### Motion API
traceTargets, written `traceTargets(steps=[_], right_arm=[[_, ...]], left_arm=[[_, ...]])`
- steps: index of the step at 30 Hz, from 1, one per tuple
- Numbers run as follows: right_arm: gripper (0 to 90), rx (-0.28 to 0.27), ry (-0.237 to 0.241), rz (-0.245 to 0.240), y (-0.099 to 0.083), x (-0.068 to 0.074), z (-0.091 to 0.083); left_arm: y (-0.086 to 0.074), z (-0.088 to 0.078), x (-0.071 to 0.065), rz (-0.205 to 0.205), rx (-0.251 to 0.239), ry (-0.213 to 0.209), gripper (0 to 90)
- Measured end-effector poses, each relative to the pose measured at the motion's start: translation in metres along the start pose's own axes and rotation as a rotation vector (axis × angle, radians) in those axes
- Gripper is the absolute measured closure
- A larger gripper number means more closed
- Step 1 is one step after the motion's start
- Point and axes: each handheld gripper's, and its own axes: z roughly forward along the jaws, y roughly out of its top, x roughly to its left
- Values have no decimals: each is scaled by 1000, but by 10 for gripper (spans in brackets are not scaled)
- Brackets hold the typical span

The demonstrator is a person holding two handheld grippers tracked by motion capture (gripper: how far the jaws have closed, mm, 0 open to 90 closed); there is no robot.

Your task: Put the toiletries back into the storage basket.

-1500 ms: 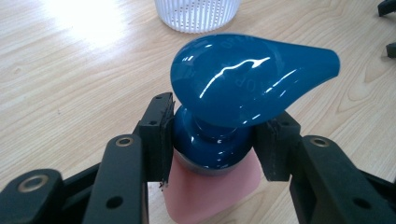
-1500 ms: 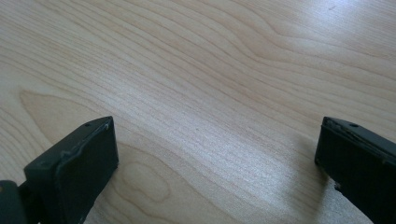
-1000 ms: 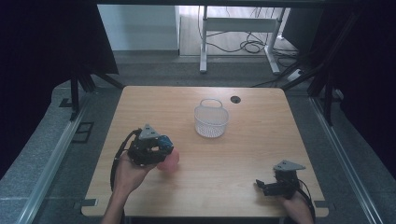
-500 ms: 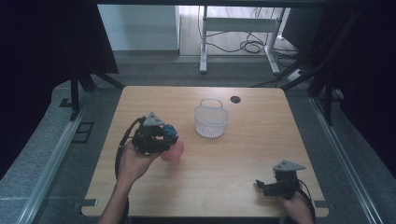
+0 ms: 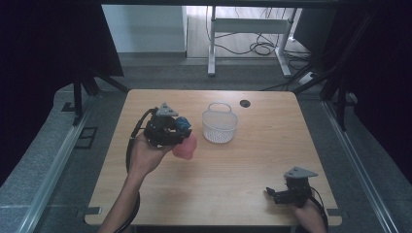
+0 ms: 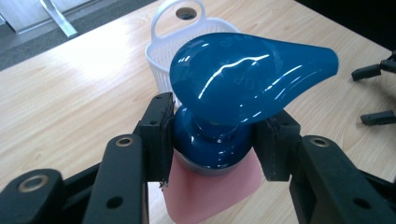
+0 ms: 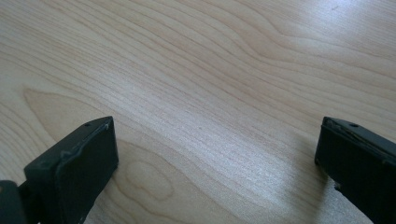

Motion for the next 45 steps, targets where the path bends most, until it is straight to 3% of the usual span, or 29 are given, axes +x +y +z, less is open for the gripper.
traceTargets(steps=[27, 45], right_arm=[[0, 2, 5, 0, 0, 0, 0], [0, 1, 9, -1, 0, 1, 0]], left_arm=[[75, 20, -5, 45, -19, 5, 529], [111, 51, -9, 51, -37, 32, 530]])
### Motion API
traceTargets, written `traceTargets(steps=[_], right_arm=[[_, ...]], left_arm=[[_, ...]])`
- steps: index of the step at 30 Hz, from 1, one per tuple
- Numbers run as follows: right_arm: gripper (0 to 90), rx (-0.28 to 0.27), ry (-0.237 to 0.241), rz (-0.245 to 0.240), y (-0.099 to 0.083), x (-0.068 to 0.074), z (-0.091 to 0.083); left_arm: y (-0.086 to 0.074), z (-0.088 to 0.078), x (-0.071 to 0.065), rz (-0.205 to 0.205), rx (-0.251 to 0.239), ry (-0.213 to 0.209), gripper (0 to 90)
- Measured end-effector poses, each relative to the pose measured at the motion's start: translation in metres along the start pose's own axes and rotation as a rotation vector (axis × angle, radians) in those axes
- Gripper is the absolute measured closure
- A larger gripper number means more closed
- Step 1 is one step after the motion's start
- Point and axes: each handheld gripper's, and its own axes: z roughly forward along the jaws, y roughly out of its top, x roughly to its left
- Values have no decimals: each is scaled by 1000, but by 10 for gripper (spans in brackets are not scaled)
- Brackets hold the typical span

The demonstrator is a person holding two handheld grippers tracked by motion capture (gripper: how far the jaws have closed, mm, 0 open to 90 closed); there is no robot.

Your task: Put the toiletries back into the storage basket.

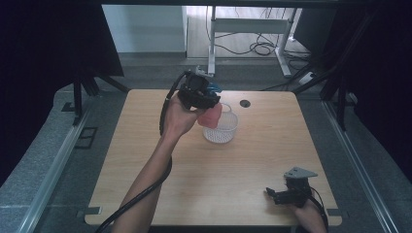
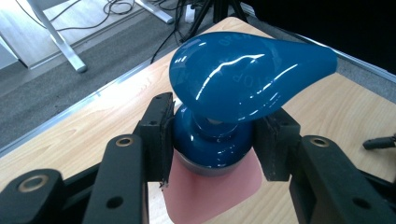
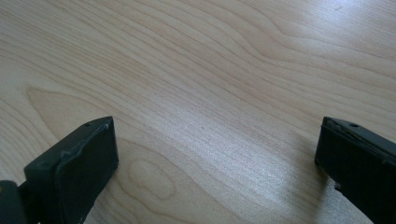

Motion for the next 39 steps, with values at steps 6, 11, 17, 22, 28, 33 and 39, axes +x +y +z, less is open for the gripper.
traceTargets(steps=[6, 11, 17, 22, 28, 33, 39], right_arm=[[0, -1, 1, -2, 0, 0, 0], [0, -2, 1, -3, 0, 0, 0], [0, -3, -1, -6, 0, 0, 0], [0, -1, 3, -5, 0, 0, 0], [0, -2, 5, -8, 0, 0, 0], [0, -3, 5, -10, 0, 1, 0], [0, -3, 6, -10, 0, 1, 0]], left_arm=[[6, 16, -2, -3, -7, 5, 530], [9, 31, -2, -18, -9, 1, 530], [9, 47, -2, -30, -3, 9, 530], [7, 59, -2, -32, 4, 21, 530], [2, 70, -1, -37, 13, 35, 530], [-3, 79, -2, -37, 21, 42, 530], [-9, 88, -4, -37, 29, 42, 530]])
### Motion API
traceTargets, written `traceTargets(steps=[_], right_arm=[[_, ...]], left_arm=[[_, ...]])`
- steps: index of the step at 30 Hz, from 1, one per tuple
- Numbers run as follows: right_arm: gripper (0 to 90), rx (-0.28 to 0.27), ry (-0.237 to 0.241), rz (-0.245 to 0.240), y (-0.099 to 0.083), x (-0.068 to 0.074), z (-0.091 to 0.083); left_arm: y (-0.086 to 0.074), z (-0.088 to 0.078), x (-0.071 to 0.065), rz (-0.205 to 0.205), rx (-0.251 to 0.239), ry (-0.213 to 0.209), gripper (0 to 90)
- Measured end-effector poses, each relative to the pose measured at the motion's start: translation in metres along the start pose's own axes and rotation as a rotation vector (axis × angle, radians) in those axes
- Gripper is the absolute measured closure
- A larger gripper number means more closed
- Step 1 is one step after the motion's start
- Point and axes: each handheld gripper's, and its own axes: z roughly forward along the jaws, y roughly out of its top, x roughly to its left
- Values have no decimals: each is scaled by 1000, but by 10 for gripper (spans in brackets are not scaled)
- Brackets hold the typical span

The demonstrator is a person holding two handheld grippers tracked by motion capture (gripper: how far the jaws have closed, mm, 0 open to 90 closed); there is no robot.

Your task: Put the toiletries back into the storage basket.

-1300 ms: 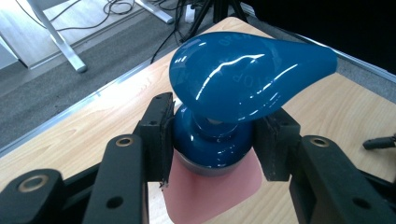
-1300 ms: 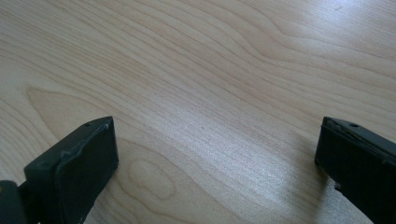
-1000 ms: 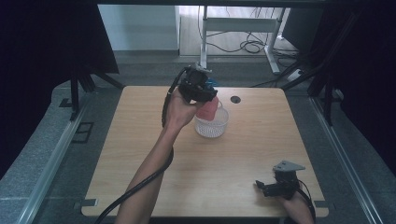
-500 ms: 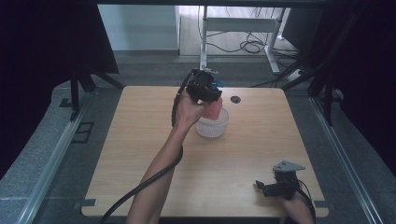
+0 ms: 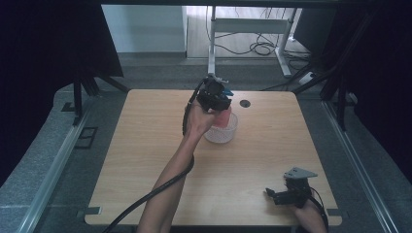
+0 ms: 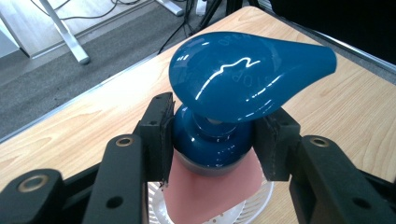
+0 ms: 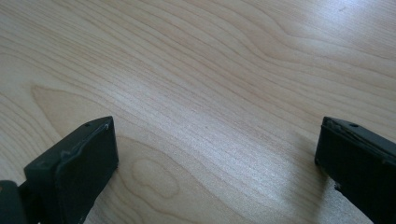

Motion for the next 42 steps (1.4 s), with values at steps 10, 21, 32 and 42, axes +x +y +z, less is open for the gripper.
traceTargets(steps=[10, 21, 32, 42], right_arm=[[0, 0, 0, -3, 0, 0, 0], [0, 0, 3, -3, 0, 1, 0], [0, 0, 4, -4, 0, 1, 0], [0, 1, 3, -3, 0, 1, 0]], left_arm=[[-10, 12, 0, -6, 13, 8, 529], [-24, 26, -2, -15, 27, 6, 529], [-33, 33, -3, -26, 34, 5, 530], [-43, 41, -1, -43, 48, 3, 529]])
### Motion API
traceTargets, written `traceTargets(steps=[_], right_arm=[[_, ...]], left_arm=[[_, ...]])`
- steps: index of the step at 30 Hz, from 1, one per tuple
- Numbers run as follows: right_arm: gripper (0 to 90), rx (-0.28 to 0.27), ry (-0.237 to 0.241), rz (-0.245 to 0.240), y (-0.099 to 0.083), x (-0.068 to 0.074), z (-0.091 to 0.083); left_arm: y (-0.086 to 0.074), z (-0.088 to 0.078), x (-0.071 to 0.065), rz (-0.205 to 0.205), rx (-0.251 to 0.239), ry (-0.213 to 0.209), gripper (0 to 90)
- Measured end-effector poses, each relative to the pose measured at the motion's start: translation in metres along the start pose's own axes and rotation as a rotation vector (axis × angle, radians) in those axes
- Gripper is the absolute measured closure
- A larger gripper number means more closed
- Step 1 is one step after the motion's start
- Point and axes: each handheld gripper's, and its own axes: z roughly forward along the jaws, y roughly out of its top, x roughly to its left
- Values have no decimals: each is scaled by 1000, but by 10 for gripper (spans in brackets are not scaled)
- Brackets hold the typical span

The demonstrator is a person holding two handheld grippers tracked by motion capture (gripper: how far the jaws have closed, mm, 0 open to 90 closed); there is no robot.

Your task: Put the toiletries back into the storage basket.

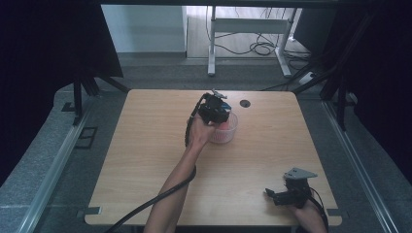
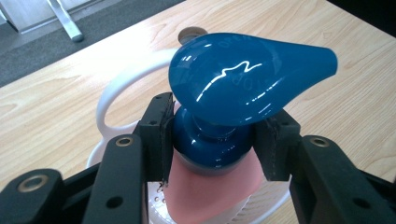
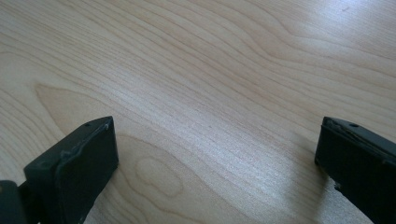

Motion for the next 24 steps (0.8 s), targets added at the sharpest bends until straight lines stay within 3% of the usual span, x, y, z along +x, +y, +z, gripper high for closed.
traceTargets(steps=[7, 12, 24], right_arm=[[0, 0, 0, 0, 0, 0, 0], [0, -1, 0, -2, 0, 0, 0], [0, 1, 2, -2, 0, 1, 0]], left_arm=[[-7, 4, 4, -29, -11, -6, 526], [-7, 4, 6, -44, 6, -11, 518], [-7, 4, 4, -24, 10, 10, 488]])
